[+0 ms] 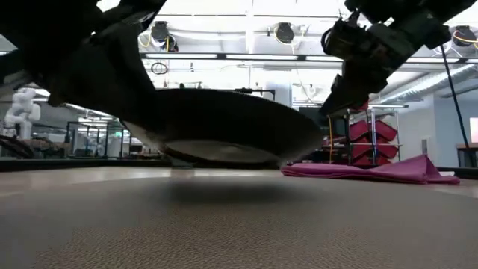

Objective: Set table place
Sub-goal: Put the red plate on the gray table mat

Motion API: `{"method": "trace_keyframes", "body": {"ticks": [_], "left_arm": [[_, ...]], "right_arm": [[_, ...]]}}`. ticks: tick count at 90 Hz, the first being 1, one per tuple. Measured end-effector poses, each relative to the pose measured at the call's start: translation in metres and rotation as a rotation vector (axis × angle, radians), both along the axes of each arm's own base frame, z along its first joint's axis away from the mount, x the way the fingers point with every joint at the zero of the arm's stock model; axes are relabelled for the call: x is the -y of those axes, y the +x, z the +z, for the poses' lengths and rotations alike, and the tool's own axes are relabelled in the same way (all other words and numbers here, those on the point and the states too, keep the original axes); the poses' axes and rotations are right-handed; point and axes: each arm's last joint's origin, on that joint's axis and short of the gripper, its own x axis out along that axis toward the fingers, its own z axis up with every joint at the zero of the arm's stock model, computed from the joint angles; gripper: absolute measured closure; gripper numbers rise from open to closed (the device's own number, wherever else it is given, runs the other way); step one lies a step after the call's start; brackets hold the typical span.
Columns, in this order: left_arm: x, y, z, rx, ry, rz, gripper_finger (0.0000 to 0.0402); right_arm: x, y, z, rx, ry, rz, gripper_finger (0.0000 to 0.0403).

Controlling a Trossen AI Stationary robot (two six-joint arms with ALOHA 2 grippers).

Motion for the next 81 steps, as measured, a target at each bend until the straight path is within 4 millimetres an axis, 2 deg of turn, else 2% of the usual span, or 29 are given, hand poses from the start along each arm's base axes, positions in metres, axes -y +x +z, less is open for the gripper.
{"method": "trace_keyframes", "body": {"ticks": [21,60,81], "left_arm": [[0.008,0.005,0.003,0.033,-0.081,-0.060,0.0401],[0.018,0.023,-0.019,-0.026,-0.051,-0.124,0.0401],[0.014,0.025,-0.021,-0.070,-0.111,-0.128,0.0351]], "right_arm": [[0.001,0.001,0.001,0.013,-0.015,0.005,0.0344],[0.001,0.003,0.004,0.051,-0.018,0.010,0.0344],[0.001,0.003,0.004,0.049,-0.019,0.011,0.0344]]}}
